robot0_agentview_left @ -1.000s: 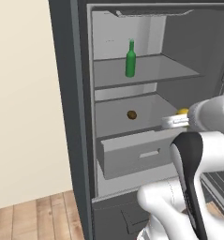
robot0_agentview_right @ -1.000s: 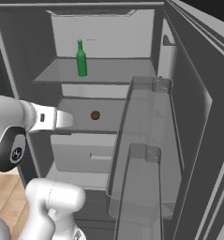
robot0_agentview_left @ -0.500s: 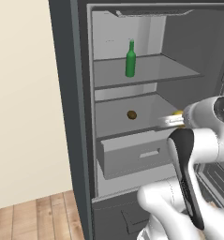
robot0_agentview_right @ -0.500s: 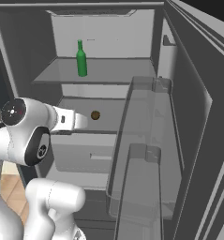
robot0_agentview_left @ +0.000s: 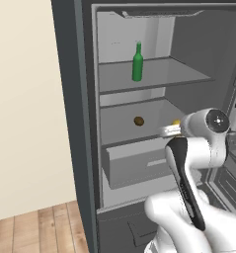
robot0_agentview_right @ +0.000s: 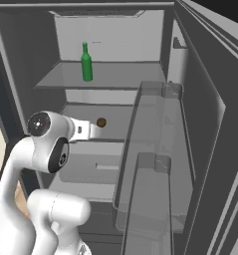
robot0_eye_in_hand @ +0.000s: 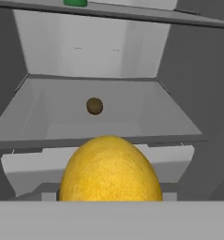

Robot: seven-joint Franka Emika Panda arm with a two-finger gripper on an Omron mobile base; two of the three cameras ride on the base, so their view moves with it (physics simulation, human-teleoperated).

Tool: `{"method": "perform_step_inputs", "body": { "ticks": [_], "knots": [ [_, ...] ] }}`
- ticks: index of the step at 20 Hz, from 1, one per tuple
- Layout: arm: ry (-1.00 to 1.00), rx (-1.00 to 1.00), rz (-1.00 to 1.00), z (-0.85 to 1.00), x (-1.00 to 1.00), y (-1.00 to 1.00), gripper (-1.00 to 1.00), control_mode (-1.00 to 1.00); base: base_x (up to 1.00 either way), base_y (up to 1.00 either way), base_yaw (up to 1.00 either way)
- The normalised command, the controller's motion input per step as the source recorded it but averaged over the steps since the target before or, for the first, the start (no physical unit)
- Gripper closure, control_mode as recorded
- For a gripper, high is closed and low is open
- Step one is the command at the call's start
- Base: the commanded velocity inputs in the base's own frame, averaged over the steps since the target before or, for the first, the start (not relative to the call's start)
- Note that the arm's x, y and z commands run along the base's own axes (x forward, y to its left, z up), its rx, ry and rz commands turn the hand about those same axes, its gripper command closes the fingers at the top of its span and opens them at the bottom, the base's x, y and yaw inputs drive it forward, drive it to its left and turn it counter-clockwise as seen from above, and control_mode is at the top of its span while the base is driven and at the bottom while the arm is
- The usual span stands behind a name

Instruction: Place the beer on the top shelf of the fridge to keep it out of children's reach, and place the lemon and kiwi on lower shelves for easy access.

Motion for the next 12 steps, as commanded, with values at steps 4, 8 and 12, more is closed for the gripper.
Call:
{"method": "perform_step_inputs", "body": {
  "ticks": [4,8,12],
  "knots": [
    [0.03,0.0,0.03,-0.22,0.52,-0.01,1.0,-1.0,0.0,0.0,0.0],
    [0.05,0.0,0.0,-0.08,0.5,0.0,1.0,-1.0,0.0,0.0,0.0],
    [0.07,0.0,0.0,-0.02,0.37,-0.05,1.0,-1.0,0.0,0.0,0.0]
  ]
}}
